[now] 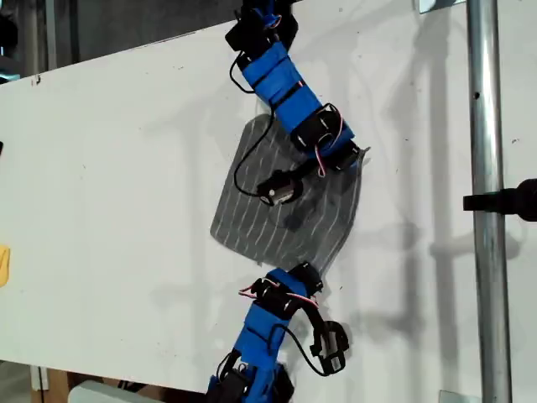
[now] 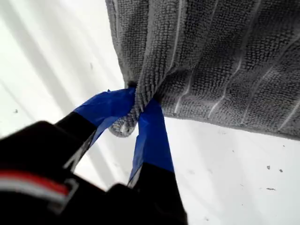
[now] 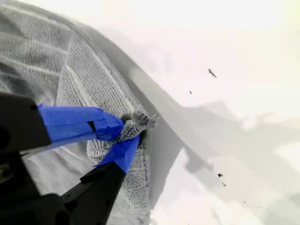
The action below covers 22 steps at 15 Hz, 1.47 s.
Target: Grasp corners of a towel and fold twice.
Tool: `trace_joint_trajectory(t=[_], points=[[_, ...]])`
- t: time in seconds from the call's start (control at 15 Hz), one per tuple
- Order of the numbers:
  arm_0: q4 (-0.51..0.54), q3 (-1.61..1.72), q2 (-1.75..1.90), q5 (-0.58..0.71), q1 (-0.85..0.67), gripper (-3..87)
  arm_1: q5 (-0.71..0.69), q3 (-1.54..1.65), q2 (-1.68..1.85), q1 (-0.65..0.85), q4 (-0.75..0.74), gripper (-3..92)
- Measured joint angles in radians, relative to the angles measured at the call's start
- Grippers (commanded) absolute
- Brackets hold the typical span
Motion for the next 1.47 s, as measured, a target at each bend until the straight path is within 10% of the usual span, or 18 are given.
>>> trace_joint_trajectory(t=[0.33, 0.73, 1.47], points=[[0.069, 0.038, 0.075, -0.003, -0.147, -2.9, -0.002, 0.083, 0.169, 0.011, 0.101, -0.3], [0.061, 0.035, 0.067, 0.293, -0.434, -2.9, 0.002, 0.517, 0.511, 0.195, 0.132, -0.3], [0.029, -0.202, -0.087, 0.630, -0.741, -2.8, -0.396, 0.919, 1.048, 0.655, 0.130, -0.3]])
